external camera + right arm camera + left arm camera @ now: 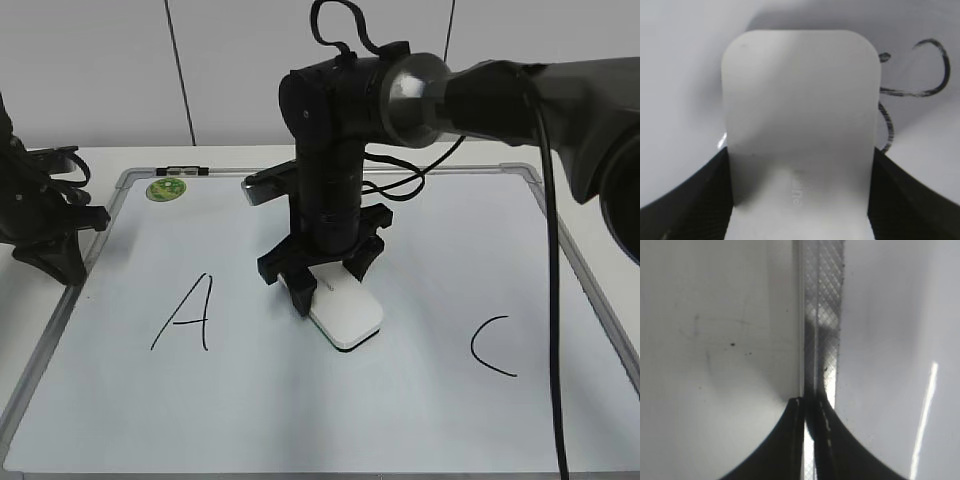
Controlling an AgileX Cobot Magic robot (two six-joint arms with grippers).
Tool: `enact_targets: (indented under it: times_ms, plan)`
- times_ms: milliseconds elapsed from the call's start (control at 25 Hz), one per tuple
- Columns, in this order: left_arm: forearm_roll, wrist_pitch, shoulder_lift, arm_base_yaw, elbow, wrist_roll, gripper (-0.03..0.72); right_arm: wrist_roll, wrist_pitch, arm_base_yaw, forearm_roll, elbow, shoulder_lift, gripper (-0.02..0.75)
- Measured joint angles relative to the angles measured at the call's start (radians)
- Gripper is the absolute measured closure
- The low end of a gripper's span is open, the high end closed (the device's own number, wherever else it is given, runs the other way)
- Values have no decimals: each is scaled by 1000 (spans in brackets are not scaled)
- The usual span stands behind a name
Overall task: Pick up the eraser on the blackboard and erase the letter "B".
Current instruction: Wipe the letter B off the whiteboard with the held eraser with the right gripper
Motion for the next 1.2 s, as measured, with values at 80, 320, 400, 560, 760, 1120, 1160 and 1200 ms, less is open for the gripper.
enact_targets:
  times_ms: [80, 320, 400, 560, 760, 1120, 1160, 1200]
  plan:
    - [0, -2, 0, 0, 0, 0, 669, 36, 0, 0, -46, 0, 0, 206]
    - [0, -2, 0, 0, 0, 0, 670, 114, 0, -25, -198, 0, 0, 206]
    - [0, -2, 0, 0, 0, 0, 670, 121, 0, -42, -204, 0, 0, 206]
    - [0, -2, 0, 0, 0, 0, 671, 132, 0, -91, -206, 0, 0, 206]
    - [1, -2, 0, 0, 0, 0, 671, 133, 0, -139, -196, -1, 0, 206]
    - [2, -2, 0, 0, 0, 0, 671, 97, -16, -59, -120, -6, 9, 206]
    - [4, -2, 0, 0, 0, 0, 671, 95, -13, -43, -125, -14, 16, 206]
    - [4, -2, 0, 0, 0, 0, 671, 95, -8, -28, -133, -20, 21, 206]
